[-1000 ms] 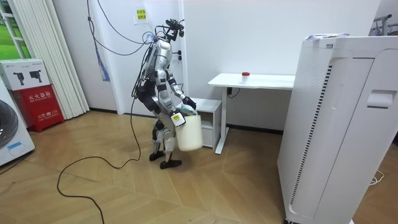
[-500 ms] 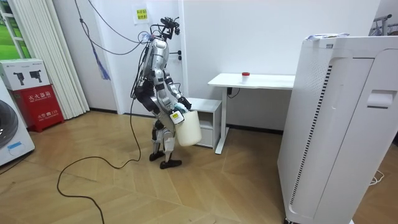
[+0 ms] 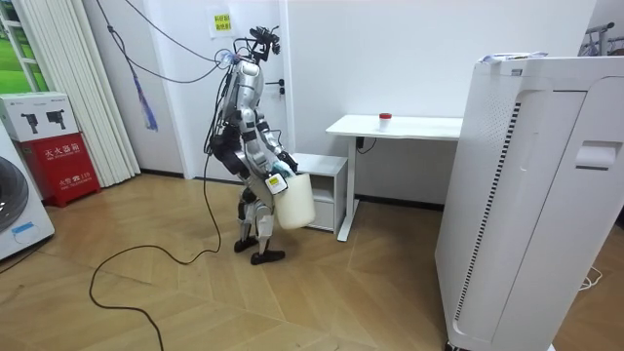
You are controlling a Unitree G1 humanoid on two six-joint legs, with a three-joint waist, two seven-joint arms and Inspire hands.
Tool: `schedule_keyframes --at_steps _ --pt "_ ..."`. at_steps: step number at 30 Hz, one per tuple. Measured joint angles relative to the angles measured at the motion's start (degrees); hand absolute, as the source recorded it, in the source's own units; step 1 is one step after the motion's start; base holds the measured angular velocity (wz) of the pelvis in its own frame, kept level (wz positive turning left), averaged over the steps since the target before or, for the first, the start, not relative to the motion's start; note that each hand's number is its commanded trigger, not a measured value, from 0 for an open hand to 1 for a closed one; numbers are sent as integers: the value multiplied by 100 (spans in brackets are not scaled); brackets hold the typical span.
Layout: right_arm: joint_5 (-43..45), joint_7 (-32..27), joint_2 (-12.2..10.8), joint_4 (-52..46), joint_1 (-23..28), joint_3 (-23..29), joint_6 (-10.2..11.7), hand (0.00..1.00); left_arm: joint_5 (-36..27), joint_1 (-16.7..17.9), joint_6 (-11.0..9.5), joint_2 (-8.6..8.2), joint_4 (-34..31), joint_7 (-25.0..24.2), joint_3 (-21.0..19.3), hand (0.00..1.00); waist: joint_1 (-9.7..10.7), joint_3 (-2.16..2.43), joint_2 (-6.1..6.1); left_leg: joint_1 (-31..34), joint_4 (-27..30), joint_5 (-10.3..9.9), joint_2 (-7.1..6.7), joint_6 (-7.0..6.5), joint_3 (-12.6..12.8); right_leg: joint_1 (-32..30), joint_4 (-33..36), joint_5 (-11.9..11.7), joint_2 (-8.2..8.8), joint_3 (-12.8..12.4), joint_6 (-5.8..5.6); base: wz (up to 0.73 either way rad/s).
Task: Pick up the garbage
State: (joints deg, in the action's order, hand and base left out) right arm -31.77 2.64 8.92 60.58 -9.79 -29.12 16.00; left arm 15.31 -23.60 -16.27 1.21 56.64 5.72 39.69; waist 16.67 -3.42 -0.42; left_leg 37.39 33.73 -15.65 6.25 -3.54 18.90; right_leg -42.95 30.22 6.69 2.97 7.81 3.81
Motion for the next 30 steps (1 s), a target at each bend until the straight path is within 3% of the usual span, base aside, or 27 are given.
schedule_keyframes --at_steps 7,11,18,20,23,26,30 --pt "9 9 16 -21 -1 4 -64 100 74 166 60 100 2 -54 -1 0 -31 2 6 -78 -49 -1 0 0 -2 76 8 -2 1 0 3 0" --pt "32 125 78 69 3 109 -66 100 65 206 96 189 -1 -232 100 0 -208 11 33 -272 -113 0 -3 3 -10 277 -39 0 4 36 6 2" --pt "84 404 107 681 -14 446 -62 100 352 371 92 286 -78 -265 87 0 -401 61 213 -877 -382 18 -42 24 -30 888 -277 16 -10 81 -20 2" --pt "76 460 190 703 61 567 -69 100 390 503 89 420 -398 -262 81 0 -473 63 253 -1069 -474 29 -69 43 -32 1056 -357 16 -23 52 -25 -7" --pt "107 472 289 882 74 743 -86 100 532 782 67 673 -996 -236 -165 0 -683 68 253 -1457 -634 41 -168 75 -72 1284 -379 37 -63 -167 -53 -31" --pt "163 548 369 1223 -19 894 -178 100 574 865 52 748 -1096 -241 -481 0 -898 73 261 -1823 -892 56 -329 100 -352 1521 -496 13 -152 -431 -100 -47" --pt "202 566 453 1264 82 1104 -317 100 561 1085 28 976 -1805 -196 -865 0 -930 101 243 -2226 -1234 81 -400 117 -322 1798 -735 -79 -250 -624 -146 -31"
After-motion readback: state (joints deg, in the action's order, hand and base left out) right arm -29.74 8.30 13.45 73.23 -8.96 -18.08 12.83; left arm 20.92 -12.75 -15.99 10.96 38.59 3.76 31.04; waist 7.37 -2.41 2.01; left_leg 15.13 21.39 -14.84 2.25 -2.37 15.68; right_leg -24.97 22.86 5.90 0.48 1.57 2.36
